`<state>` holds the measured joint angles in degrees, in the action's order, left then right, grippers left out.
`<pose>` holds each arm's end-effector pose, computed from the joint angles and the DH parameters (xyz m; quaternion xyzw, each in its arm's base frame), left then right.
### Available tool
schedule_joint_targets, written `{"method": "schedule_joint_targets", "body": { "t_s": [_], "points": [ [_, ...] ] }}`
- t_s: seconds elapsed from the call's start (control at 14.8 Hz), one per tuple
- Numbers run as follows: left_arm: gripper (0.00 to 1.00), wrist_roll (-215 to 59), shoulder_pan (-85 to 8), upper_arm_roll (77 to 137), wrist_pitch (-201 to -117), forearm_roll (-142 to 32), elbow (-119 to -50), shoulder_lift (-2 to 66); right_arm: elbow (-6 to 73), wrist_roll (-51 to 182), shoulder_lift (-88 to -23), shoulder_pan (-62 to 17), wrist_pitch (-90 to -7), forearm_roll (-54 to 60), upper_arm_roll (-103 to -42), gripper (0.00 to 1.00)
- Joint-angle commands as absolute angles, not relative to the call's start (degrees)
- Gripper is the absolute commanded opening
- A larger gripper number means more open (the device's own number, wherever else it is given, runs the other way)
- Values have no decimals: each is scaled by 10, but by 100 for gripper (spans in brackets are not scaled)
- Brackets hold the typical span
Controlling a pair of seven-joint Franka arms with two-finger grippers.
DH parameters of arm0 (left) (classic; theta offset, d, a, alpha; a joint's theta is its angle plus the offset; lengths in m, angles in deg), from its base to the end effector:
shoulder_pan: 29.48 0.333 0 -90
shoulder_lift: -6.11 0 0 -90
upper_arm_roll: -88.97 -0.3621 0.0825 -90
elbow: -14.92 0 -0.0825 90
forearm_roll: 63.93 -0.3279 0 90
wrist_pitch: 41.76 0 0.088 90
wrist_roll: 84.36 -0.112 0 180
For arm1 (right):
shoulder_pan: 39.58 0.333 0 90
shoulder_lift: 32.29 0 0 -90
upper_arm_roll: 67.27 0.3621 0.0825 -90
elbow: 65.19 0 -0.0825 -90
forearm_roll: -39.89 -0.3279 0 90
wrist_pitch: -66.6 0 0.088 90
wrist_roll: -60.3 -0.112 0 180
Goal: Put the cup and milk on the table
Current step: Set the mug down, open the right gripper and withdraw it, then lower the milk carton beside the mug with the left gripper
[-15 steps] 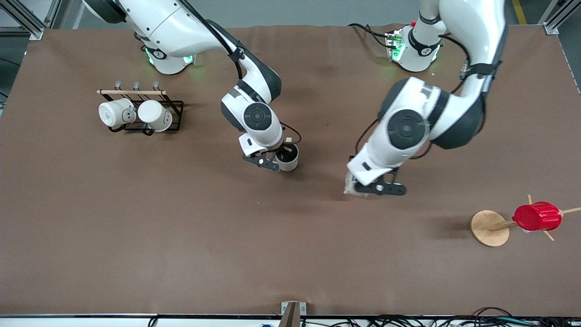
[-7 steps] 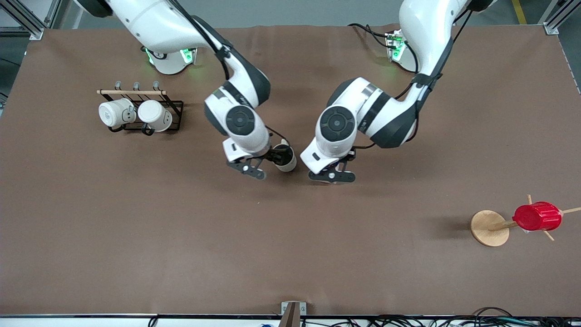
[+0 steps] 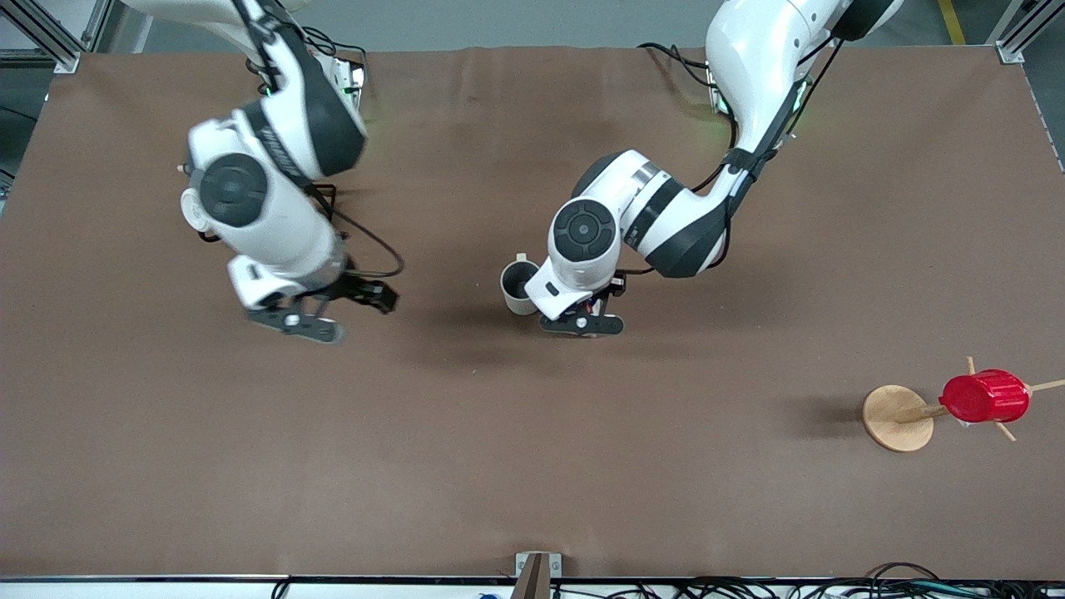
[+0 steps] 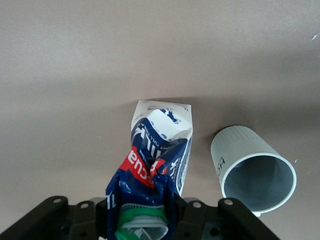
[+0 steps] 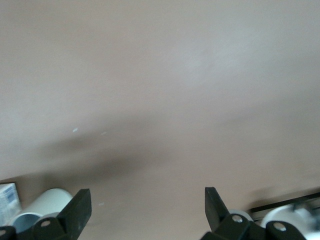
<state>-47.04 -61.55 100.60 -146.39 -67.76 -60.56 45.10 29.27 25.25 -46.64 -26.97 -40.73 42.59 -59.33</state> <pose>0.5288 -0.4461 0.3825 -0.9951 0.0495 0.0819 0.0258 0.5582 0.1955 0.5227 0.9926 -0.1209 -0.0078 0.0101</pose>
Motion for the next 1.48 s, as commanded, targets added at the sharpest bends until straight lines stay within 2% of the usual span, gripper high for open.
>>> {"method": "schedule_joint_targets", "body": {
  "t_s": [0.0, 0.2, 0.34, 0.47, 0.67, 0.81, 0.94, 1.42],
  "points": [
    [19, -461, -625, 1002, -1473, -674, -588, 463, 315, 353, -414, -270, -384, 426, -650, 100],
    [21, -461, -625, 1002, -1481, -673, -588, 465, 307, 445, -384, -278, -358, 425, -706, 100],
    [29, -454, -626, 1003, -1483, -673, -590, 469, 283, 522, -380, -306, -327, 424, -714, 100],
    [45, -437, -638, 1002, -1503, -674, -592, 482, 257, 564, -379, -333, -304, 422, -723, 100],
    [83, -438, -638, 1002, -1504, -679, -594, 472, 217, 647, -376, -333, -268, 388, -788, 100],
    [96, -437, -638, 1001, -1503, -682, -598, 468, 199, 683, -375, -333, -254, 388, -800, 100],
    [100, -437, -632, 1002, -1498, -682, -607, 451, 192, 677, -377, -331, -254, 400, -796, 100],
    [100, -450, -579, 1002, -1478, -682, -691, 335, 201, 677, -377, -337, -250, 398, -799, 100]
  ]
}}
